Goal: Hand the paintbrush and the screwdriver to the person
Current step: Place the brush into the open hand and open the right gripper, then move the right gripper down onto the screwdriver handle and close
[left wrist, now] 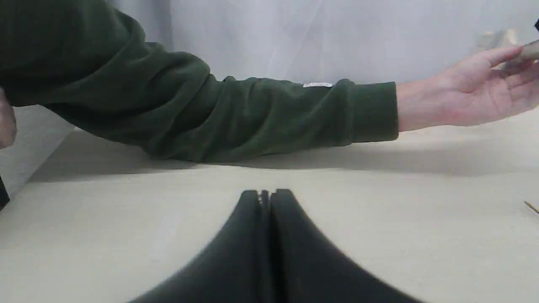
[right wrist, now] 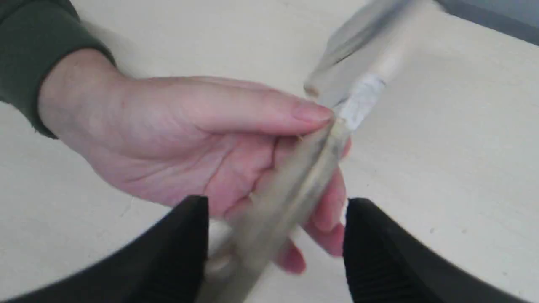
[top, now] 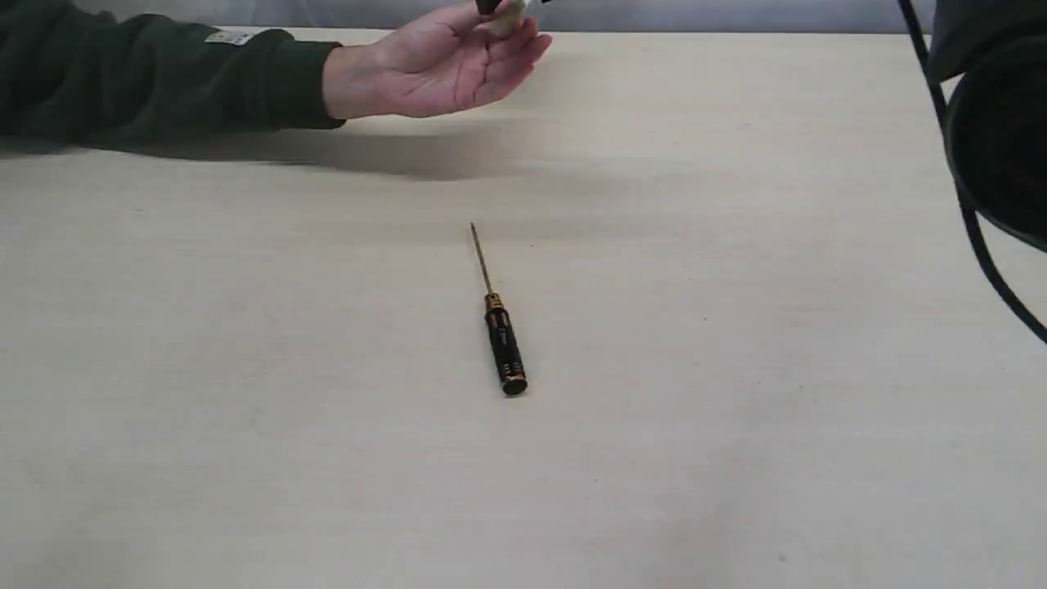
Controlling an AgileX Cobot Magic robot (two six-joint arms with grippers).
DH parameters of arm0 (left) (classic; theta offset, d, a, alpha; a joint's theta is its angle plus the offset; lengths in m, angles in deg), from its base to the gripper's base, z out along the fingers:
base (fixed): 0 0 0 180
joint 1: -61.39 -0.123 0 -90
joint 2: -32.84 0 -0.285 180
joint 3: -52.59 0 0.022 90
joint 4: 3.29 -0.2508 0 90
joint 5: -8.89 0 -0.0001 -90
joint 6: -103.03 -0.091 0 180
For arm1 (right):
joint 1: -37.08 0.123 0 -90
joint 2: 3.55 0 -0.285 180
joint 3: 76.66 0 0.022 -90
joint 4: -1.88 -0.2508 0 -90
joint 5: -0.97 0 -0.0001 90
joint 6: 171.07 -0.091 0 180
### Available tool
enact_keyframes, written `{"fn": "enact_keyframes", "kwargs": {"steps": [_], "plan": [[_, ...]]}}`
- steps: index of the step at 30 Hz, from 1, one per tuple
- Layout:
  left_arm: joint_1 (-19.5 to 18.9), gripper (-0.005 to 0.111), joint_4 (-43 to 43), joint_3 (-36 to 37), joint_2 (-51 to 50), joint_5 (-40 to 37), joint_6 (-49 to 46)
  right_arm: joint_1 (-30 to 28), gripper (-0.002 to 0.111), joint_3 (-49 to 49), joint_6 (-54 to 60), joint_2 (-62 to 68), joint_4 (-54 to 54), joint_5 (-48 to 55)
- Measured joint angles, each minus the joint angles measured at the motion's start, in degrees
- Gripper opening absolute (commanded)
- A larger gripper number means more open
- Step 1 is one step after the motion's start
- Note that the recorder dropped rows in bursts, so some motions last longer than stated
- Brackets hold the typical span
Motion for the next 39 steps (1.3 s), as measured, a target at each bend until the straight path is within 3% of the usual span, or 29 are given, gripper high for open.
{"fn": "enact_keyframes", "kwargs": {"steps": [9, 16, 22, 32, 39], "plan": [[0.0, 0.000, 0.0, 0.0, 0.0, 0.0, 0.0, 0.0, 0.052, -11.3, 1.3, -7.0, 0.0, -0.5], [0.0, 0.000, 0.0, 0.0, 0.0, 0.0, 0.0, 0.0, 0.052, -30.9, 2.6, -18.7, -0.5, -9.7], [0.0, 0.000, 0.0, 0.0, 0.0, 0.0, 0.0, 0.0, 0.052, -42.3, 6.3, -22.7, -5.6, -11.4], [0.0, 0.000, 0.0, 0.0, 0.0, 0.0, 0.0, 0.6, 0.052, -48.1, 10.7, -20.0, -12.8, -14.4], [0.0, 0.000, 0.0, 0.0, 0.0, 0.0, 0.0, 5.1, 0.052, -48.1, 12.0, -14.6, -13.0, -16.0]]}}
